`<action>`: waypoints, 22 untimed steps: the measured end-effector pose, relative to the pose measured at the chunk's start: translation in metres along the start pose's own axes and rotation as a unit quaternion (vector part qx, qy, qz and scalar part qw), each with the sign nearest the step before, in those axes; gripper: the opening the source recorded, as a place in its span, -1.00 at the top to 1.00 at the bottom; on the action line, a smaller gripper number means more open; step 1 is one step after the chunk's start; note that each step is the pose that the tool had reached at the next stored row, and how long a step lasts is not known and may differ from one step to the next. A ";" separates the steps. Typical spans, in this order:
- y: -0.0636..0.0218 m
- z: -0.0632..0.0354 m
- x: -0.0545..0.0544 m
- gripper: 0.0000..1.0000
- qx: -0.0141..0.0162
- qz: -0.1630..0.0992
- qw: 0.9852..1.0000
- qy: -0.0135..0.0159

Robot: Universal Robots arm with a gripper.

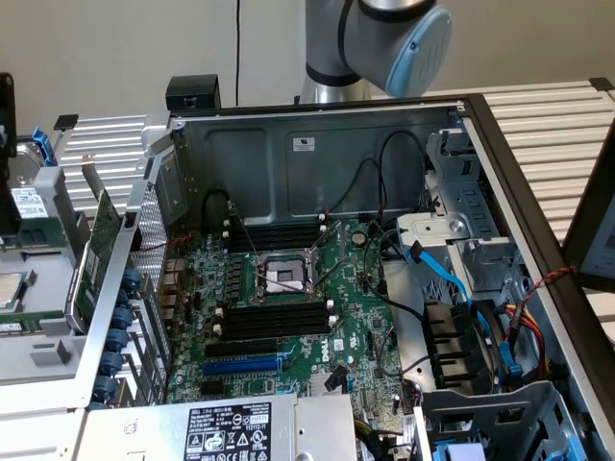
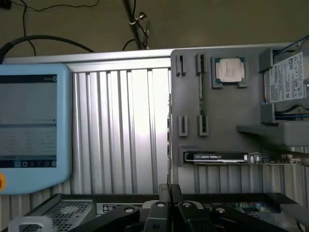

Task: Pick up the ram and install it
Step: 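Pick up the ram and move it above insertion slot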

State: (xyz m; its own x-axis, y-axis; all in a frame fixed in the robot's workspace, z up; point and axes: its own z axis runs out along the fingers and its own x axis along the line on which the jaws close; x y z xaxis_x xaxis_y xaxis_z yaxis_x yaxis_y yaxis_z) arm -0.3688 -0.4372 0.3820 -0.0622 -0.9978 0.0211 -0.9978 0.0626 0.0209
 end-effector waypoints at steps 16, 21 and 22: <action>-0.0681 -0.0374 0.002 0.75 -0.005 -0.001 1.000 0.000; -0.0900 -0.0387 0.001 0.75 -0.007 -0.001 1.000 0.000; -0.0947 -0.0388 0.000 0.75 -0.007 -0.001 1.000 0.000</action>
State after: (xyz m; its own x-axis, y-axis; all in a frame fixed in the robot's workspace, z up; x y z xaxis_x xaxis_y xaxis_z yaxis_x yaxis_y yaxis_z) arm -0.2734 -0.4428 0.4188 -0.0602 -0.9980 0.0212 -0.9975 0.0609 0.0351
